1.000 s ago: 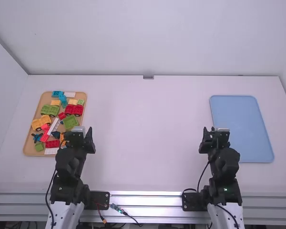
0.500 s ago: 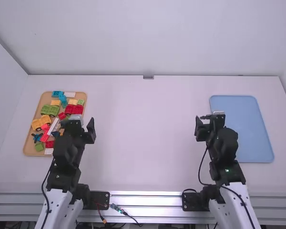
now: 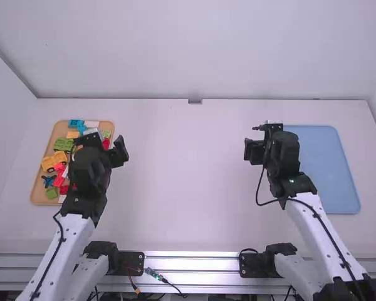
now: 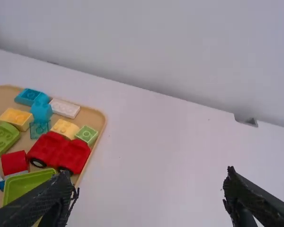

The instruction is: Assemble lego blocks to make yellow taxi

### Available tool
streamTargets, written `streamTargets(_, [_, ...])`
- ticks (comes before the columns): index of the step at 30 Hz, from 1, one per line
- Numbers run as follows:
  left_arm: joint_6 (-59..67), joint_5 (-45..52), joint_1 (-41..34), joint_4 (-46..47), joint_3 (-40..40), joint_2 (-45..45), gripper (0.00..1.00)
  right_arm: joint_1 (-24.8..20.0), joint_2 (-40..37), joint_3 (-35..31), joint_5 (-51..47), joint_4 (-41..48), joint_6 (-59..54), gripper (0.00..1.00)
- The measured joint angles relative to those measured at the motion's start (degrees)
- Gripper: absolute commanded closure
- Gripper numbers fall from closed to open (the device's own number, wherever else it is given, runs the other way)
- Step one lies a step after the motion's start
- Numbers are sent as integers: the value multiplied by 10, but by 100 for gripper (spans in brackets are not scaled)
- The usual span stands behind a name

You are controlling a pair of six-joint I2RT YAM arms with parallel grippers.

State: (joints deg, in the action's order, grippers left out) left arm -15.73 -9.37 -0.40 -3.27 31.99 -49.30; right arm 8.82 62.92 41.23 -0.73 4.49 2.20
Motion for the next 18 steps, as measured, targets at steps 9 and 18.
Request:
streamTargets(9, [-74, -51, 12, 139, 206, -203, 4, 26, 77, 53, -1, 0, -8, 4])
streamTargets(18, [-150, -45, 86, 265, 400, -397, 1, 29, 112, 76, -3, 7, -8, 0])
